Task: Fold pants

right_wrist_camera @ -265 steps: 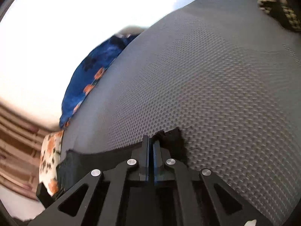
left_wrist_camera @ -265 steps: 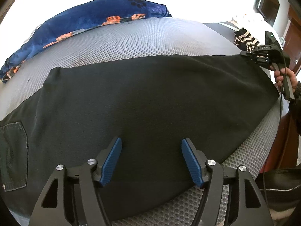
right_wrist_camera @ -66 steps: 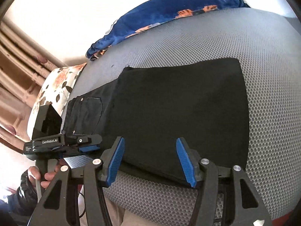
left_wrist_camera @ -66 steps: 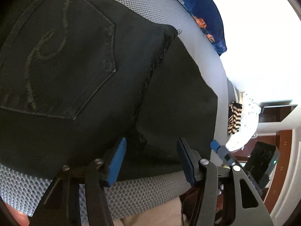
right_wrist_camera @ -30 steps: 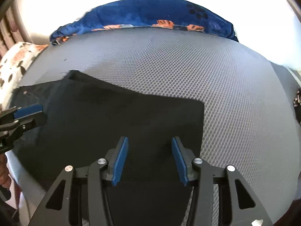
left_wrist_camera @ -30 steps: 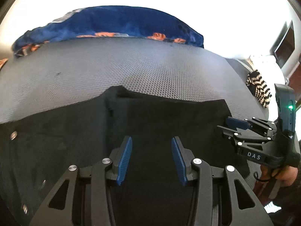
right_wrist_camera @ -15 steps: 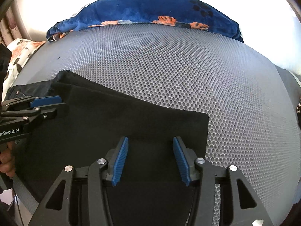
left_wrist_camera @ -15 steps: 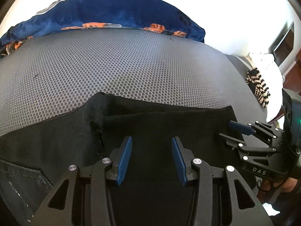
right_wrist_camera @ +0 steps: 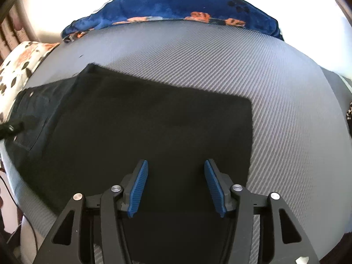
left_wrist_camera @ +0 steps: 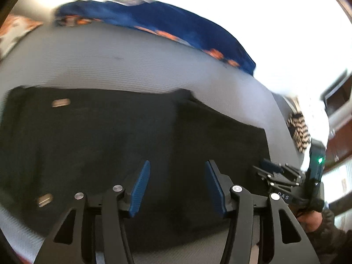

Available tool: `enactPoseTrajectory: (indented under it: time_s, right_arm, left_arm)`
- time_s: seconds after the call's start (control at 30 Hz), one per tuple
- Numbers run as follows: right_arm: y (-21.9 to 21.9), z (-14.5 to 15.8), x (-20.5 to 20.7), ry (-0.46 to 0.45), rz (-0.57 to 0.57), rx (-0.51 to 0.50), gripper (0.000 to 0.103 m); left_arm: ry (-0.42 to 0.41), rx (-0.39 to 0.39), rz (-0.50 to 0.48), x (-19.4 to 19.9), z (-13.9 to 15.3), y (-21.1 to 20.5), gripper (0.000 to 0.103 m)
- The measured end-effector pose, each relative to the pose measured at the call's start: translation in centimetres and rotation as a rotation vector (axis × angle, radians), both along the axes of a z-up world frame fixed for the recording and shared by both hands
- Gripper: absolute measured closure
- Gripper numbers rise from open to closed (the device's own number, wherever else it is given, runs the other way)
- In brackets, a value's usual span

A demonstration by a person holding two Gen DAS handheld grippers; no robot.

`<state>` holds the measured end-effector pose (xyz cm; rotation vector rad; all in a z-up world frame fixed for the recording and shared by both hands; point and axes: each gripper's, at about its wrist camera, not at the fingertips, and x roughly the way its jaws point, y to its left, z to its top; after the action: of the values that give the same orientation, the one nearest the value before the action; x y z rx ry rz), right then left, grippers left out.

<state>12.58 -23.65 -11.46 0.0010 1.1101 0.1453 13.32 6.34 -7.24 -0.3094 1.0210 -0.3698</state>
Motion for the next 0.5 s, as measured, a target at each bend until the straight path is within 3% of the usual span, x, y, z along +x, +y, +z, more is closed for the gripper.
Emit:
enactPoseTrajectory:
  time_s: [0.27, 0.5]
  right_arm:
    - [5.3, 0.1, -2.5, 0.022, 0.096, 0.018, 0.047]
    - [10.7, 0.5, -3.2, 0.047, 0.215, 0.070, 0.048]
  left_arm:
    - [0.011, -0.039, 0.215, -4.6, 2.3, 10.2, 0.045]
    - [0.133, -0.208, 0.396, -6.5, -0.6, 16.6, 0.045]
